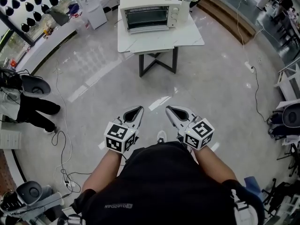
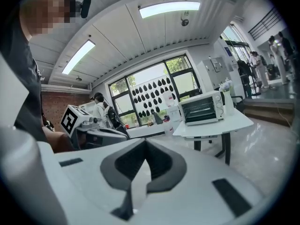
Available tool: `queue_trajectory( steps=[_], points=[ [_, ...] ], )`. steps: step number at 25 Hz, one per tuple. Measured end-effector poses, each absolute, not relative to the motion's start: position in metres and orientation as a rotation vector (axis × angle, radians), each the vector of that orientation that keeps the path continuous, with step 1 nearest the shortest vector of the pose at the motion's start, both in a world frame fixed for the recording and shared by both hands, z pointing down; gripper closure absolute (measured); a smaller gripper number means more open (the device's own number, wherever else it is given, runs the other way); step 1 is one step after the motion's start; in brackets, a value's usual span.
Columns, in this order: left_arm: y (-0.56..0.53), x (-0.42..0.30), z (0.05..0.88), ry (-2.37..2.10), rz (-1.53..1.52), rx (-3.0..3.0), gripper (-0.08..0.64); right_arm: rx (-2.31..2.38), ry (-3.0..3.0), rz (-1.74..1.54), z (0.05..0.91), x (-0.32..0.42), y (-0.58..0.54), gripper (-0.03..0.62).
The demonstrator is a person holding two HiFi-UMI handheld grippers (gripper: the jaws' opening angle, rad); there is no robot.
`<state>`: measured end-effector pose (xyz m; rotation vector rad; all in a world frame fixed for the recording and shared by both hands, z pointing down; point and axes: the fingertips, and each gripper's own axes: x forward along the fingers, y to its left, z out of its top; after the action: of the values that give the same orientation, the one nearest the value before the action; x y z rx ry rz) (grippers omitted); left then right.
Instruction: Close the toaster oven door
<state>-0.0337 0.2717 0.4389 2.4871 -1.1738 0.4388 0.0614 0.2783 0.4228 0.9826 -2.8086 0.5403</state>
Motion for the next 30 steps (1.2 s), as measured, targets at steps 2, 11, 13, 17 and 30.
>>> queue_trajectory(
  steps=[2, 11, 13, 17, 30],
  points=[
    [0.263, -0.029, 0.441, -1.184, 0.442, 2.470, 0.557, 0.967, -2.809, 0.555, 0.426, 0.067, 0.268, 0.597],
    [0.246, -0.012, 0.460, -1.236, 0.504, 2.419, 0.557, 0.866, -2.850, 0.581, 0.433, 0.076, 0.240, 0.597],
    [0.238, -0.002, 0.462, -1.232, 0.501, 2.415, 0.557, 0.856, -2.848, 0.590, 0.437, 0.084, 0.235, 0.597],
    [0.227, 0.019, 0.465, -1.215, 0.553, 2.454, 0.557, 0.860, -2.836, 0.615, 0.445, 0.101, 0.225, 0.597],
    [0.192, 0.025, 0.464, -1.189, 0.559, 2.437, 0.557, 0.906, -2.833, 0.665, 0.450, 0.113, 0.195, 0.597]
  ],
)
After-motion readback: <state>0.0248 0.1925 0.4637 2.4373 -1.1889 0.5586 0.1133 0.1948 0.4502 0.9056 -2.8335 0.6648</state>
